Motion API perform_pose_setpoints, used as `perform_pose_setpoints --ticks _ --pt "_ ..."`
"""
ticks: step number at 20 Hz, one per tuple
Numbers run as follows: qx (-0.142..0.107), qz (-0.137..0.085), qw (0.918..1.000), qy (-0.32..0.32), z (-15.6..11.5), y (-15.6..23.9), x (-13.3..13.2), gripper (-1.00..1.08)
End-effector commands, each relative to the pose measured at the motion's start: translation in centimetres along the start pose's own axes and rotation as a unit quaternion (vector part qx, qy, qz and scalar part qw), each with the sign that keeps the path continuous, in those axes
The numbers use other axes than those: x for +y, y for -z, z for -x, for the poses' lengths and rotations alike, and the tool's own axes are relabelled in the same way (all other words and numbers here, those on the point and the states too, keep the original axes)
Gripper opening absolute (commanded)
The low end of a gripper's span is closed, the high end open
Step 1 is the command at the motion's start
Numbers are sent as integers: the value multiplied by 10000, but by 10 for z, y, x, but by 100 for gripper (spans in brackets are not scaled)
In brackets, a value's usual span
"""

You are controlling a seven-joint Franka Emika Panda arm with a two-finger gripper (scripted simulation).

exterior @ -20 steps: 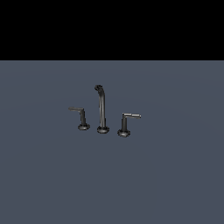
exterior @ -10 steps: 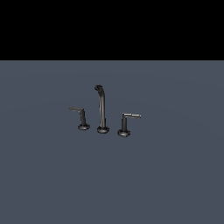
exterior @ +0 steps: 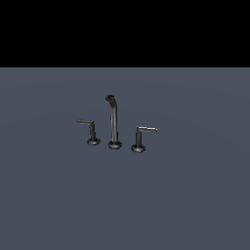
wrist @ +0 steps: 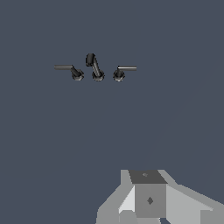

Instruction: Turn on the faucet by rotating a designated handle.

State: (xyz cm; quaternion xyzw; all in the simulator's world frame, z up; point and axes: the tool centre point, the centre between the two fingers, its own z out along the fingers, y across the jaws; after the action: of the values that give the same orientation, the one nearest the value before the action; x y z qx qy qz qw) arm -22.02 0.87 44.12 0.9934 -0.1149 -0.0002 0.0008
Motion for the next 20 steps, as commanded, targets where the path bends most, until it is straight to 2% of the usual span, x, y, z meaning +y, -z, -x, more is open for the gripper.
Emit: perform_pose_setpoints --ticks 1,6,10,15,20 --pt "-2 -3 9995 -313 -9 -14 -6 -100" --pt "-4 -8 9955 -949 -29 -43 -17 -100" --pt "-6 -13 9893 -1459 -46 -66 -24 -100" --pt "-8 -19 9779 -2091 -68 -95 -30 -100" --pt "-11 -25 9626 -2710 -91 -124 -33 -100"
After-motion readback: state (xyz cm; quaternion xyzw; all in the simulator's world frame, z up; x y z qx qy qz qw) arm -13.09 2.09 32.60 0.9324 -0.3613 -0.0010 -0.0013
